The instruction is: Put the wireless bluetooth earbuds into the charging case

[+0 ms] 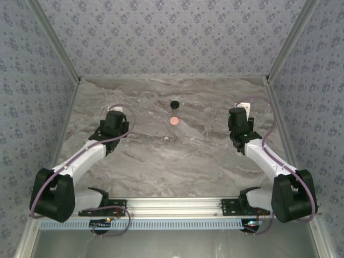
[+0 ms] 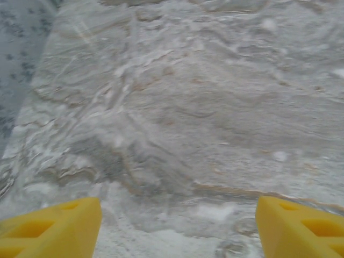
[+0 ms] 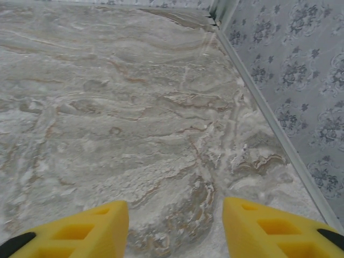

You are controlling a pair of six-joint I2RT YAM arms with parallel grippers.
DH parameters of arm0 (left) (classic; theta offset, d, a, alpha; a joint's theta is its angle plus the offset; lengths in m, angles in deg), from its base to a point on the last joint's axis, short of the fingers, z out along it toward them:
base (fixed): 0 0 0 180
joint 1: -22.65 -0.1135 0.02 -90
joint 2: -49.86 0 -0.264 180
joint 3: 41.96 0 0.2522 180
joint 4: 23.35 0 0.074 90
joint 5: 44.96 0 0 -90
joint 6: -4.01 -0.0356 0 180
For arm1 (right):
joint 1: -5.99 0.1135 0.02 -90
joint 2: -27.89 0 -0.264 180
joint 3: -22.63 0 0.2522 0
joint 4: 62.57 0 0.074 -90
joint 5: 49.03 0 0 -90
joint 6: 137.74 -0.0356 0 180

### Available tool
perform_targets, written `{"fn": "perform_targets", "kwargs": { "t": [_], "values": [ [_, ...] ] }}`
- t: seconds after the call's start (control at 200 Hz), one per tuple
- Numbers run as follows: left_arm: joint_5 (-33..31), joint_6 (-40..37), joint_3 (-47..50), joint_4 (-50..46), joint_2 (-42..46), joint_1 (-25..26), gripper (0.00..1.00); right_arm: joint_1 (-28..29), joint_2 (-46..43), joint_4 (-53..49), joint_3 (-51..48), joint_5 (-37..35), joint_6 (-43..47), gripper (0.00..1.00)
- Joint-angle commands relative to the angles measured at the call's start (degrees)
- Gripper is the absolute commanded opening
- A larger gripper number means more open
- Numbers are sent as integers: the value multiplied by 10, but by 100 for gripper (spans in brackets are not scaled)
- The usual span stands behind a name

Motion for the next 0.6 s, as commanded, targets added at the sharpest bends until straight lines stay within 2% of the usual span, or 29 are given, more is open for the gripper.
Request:
{"fn": "perform_targets", "kwargs": {
  "t": [0.0, 0.225, 0.39, 0.6],
  "values": [
    [-16, -31, 38, 94, 27, -34, 78, -26, -11, 60, -21, 6, 13, 55],
    [3, -29, 97, 193, 24, -99, 85, -74, 4, 125, -73, 21, -10, 66],
    [62, -25, 139, 278, 9, -140, 87, -104, 23, 135, -83, 36, -30, 75],
    [166, -28, 158, 351, -18, -176, 91, -128, 53, 159, -77, 101, -25, 79]
  ]
}}
